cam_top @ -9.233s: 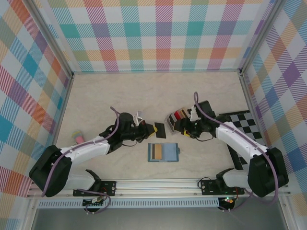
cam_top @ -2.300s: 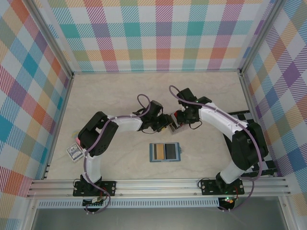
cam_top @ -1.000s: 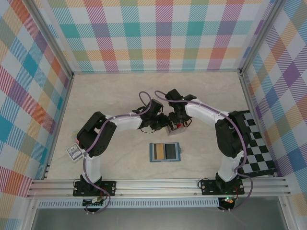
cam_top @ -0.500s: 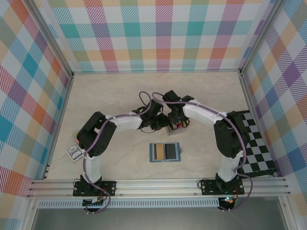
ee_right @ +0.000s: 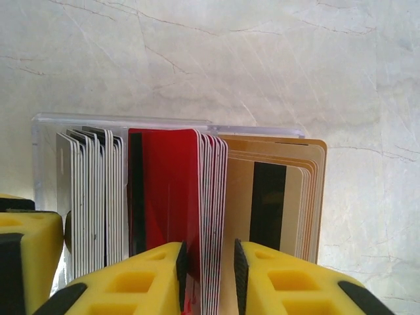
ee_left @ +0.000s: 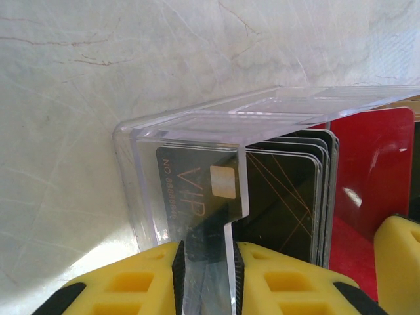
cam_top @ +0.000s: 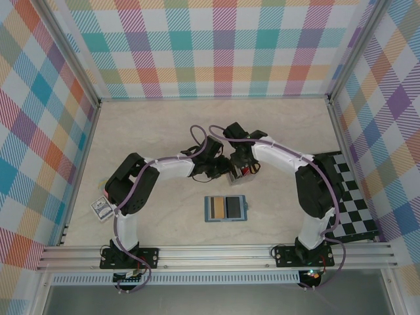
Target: Put the credit cards into the card holder
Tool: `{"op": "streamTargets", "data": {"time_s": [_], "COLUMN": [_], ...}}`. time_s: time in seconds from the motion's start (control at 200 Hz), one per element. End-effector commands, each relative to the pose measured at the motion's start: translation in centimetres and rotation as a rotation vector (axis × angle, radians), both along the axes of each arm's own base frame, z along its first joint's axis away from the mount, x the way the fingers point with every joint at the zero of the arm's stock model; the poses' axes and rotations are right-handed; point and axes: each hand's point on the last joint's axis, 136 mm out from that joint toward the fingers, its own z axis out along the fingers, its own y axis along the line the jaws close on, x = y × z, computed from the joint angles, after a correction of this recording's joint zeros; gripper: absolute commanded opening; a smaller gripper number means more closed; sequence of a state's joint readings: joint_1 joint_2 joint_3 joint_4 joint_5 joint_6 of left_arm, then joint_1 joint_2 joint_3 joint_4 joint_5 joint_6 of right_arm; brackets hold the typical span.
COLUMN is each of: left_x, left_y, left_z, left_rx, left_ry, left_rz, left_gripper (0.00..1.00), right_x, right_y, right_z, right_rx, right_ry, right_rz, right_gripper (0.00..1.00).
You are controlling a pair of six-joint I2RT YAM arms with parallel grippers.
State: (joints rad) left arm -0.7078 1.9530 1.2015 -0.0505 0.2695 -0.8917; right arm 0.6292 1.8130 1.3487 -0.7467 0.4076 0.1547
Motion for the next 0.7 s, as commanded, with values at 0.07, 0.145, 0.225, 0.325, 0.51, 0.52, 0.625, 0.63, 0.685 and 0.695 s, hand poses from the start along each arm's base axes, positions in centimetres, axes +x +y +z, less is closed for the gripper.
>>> {"op": "streamTargets", "data": {"time_s": [0.07, 0.145, 0.225, 0.325, 0.51, 0.52, 0.625, 0.63, 0.685, 0.695], "left_x": [-1.4, -1.5, -1.6, -1.6, -1.6, -1.6, -1.6, -1.7, -1.7, -1.8], "left_y": [2.1, 2.1, 2.2, 2.2, 2.2, 2.2, 2.2, 2.2, 2.2, 2.3], "left_z": [-1.7, -1.7, -1.8, -1.8, -1.8, -1.8, -1.7, -1.8, -1.8, -1.8], "left_rx": [0.079, 0.079, 0.080, 0.081, 0.079, 0.080, 0.078, 0.079, 0.079, 0.081], "left_ry": [0.067, 0.068, 0.070, 0.070, 0.070, 0.071, 0.070, 0.070, 0.070, 0.071], "left_rz": [0.000, -0.002, -0.002, -0.002, -0.001, 0.000, -0.001, -0.002, -0.002, -0.002], "left_gripper": [0.26, 0.26, 0.26, 0.26, 0.26, 0.26, 0.26, 0.26, 0.26, 0.26], "right_x": [0.2, 0.2, 0.2, 0.1, -0.2, -0.2, -0.6, -0.6, -0.8, -0.8], "right_y": [-0.9, -0.9, -0.9, -0.9, -0.7, -0.6, -0.3, -0.3, 0.0, 0.0], "right_z": [0.6, 0.8, 1.2, 1.4, 2.1, 2.1, 2.6, 2.6, 2.8, 2.8], "right_rx": [-0.040, -0.029, -0.023, -0.021, 0.011, 0.016, 0.053, 0.056, 0.078, 0.082], "right_ry": [-0.006, -0.008, -0.016, -0.019, -0.020, -0.022, -0.010, -0.010, -0.007, -0.007], "right_rz": [-0.010, -0.011, -0.012, -0.015, -0.022, -0.022, -0.025, -0.026, -0.024, -0.025], "right_gripper": [0.18, 0.16, 0.14, 0.10, 0.03, 0.03, 0.00, 0.00, 0.00, 0.00]}}
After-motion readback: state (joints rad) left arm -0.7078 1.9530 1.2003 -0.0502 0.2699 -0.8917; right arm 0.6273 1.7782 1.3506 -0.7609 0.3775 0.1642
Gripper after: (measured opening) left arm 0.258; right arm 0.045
